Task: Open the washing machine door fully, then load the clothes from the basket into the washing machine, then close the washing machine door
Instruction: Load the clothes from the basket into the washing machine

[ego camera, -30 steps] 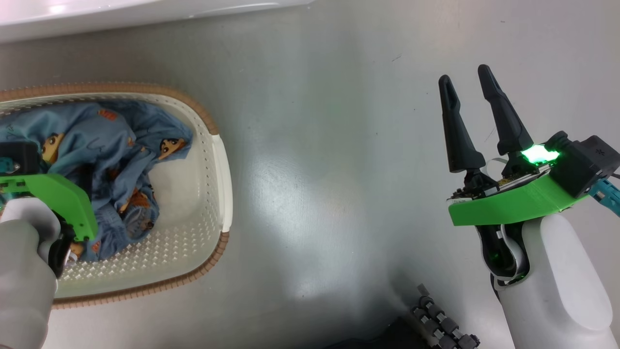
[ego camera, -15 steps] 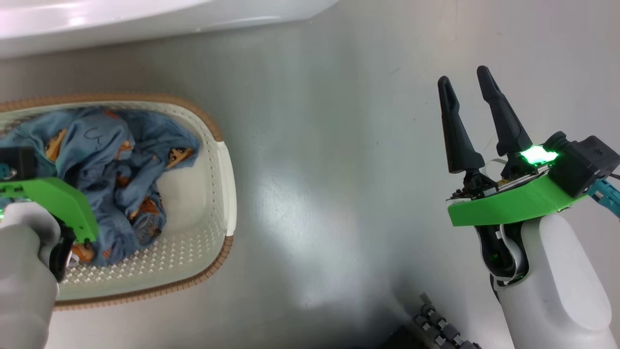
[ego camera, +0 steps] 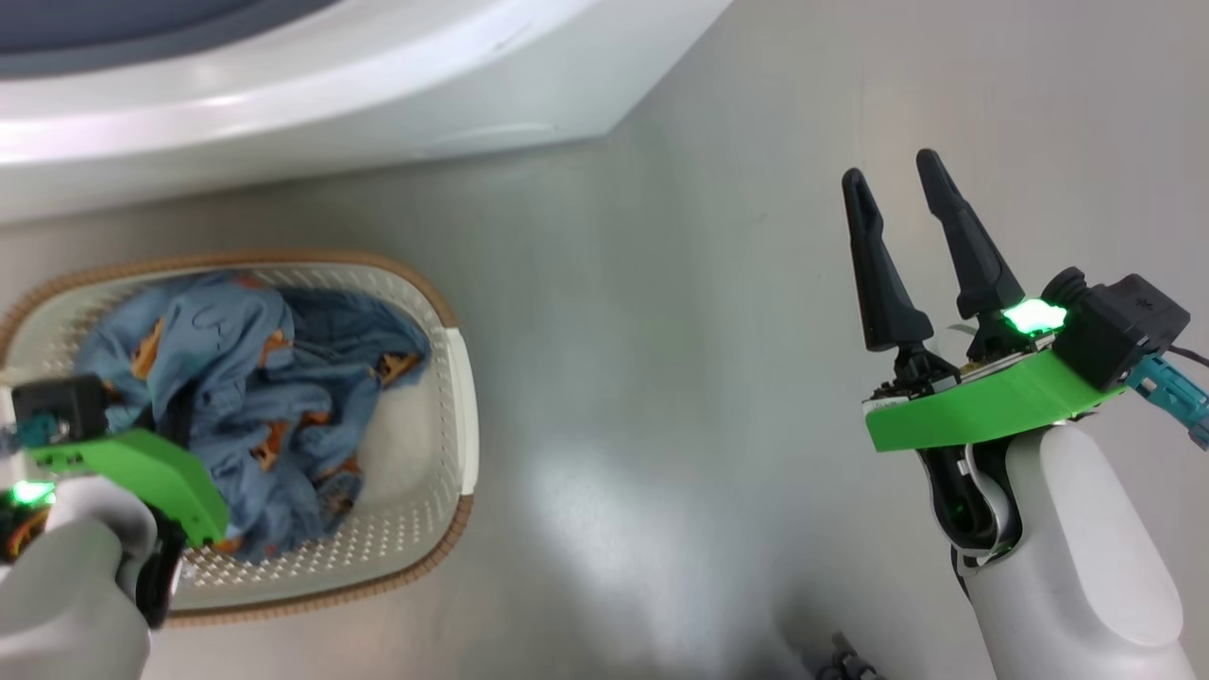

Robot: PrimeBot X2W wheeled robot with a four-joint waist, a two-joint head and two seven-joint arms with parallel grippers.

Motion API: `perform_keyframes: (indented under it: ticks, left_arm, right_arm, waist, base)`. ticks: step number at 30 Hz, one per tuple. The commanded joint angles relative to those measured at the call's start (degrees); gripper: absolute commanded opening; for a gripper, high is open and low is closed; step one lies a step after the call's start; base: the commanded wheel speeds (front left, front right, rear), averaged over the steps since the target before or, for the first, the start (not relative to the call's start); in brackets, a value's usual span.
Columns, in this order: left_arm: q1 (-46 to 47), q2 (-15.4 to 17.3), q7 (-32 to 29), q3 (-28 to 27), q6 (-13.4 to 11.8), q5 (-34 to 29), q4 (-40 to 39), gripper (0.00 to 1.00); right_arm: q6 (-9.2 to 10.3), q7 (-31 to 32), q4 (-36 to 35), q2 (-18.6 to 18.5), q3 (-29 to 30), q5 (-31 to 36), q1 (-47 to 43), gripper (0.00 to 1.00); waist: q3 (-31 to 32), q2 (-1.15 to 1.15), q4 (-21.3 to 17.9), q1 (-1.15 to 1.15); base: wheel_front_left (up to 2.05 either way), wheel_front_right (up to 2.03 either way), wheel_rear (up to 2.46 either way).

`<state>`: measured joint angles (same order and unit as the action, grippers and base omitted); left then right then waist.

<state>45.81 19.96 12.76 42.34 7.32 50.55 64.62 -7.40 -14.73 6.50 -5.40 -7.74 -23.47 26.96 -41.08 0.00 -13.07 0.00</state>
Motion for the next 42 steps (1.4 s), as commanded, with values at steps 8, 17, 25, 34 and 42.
perform_keyframes:
  ticks: [8, 17, 25, 34, 42]
  left_arm:
    - [-6.0, 3.3, 2.2, -2.8, 0.2, 2.6, -4.0, 0.0]
    - [-11.7, 3.2, 2.2, -10.2, 0.2, -1.0, -11.5, 0.0]
    - [-18.9, 1.7, 2.2, -18.1, 0.0, -6.0, -19.3, 0.0]
    - [-25.6, -0.4, 2.2, -24.8, -0.3, -10.5, -28.1, 0.0]
    - [-31.2, -2.8, 2.2, -29.4, -0.7, -13.9, -36.5, 0.0]
  right_arm:
    - [-0.09, -0.3, 0.0, -1.0, -1.3, -1.1, -3.9, 1.0]
    - [-0.09, -0.3, 1.4, -2.4, -1.7, -1.8, -6.3, 1.0]
    - [-0.09, -0.3, 2.7, -3.8, -2.2, -2.5, -9.0, 1.0]
    - [-0.09, -0.3, 3.5, -4.9, -2.7, -3.2, -11.3, 1.0]
    - [-0.09, -0.3, 4.2, -6.0, -2.8, -3.9, -14.0, 1.0]
  waist:
    - [9.5, 0.0, 2.3, 0.0]
    - [16.2, 0.0, 4.5, 0.0]
    - [22.6, 0.0, 5.8, 0.0]
    - [27.7, 0.0, 6.7, 0.0]
    - [32.3, 0.0, 7.6, 0.0]
  base:
    - [0.0, 0.0, 0.0]
    - [0.0, 0.0, 0.0]
    - [0.0, 0.0, 0.0]
    - [0.0, 0.0, 0.0]
    - [0.0, 0.0, 0.0]
